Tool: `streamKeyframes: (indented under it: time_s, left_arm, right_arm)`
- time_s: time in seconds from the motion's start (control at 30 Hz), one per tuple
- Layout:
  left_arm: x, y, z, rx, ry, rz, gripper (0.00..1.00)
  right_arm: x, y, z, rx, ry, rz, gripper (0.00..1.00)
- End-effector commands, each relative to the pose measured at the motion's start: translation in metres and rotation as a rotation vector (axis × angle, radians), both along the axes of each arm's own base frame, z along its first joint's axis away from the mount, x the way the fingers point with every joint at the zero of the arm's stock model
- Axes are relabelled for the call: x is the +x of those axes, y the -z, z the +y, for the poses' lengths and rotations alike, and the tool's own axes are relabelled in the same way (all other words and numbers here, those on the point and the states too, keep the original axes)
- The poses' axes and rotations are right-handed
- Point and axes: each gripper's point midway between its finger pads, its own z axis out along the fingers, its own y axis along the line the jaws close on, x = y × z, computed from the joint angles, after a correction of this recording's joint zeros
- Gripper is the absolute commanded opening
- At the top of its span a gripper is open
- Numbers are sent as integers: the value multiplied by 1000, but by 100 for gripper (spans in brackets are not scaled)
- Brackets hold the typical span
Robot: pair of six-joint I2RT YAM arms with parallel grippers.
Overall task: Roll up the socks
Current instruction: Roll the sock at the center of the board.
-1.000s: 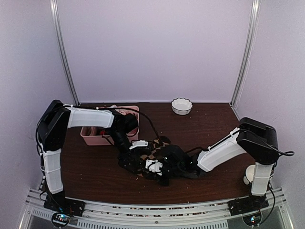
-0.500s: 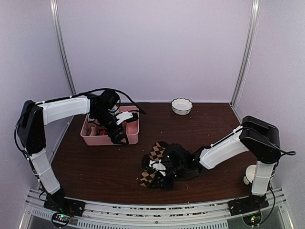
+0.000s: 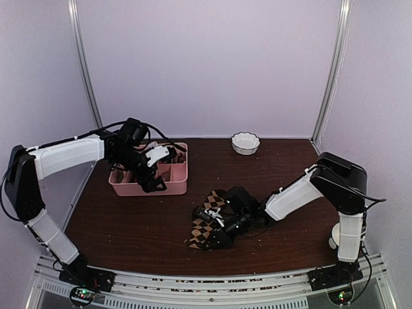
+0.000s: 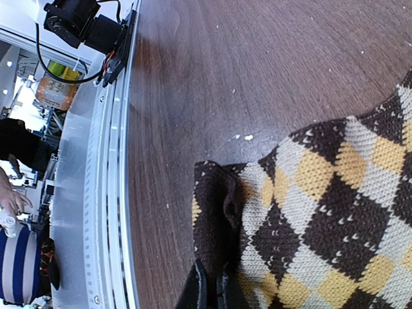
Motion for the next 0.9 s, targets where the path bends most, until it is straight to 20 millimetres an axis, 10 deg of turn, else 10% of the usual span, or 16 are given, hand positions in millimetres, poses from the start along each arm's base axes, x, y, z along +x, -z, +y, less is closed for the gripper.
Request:
streamKeyframes:
  time_s: [0.0,0.43,0.87]
  left_arm:
    - [29,-41,2,-45,-33,-152,77]
    - [-157,43,-99,-25,656,127,61]
    - [-175,93,-125,11,731,197,39]
  right_arm:
    - [-12,79,-52,-326,94,127,0]
    - [12,97,-67,-380,243,277,0]
    - [12,103,-65,-335,241,334,0]
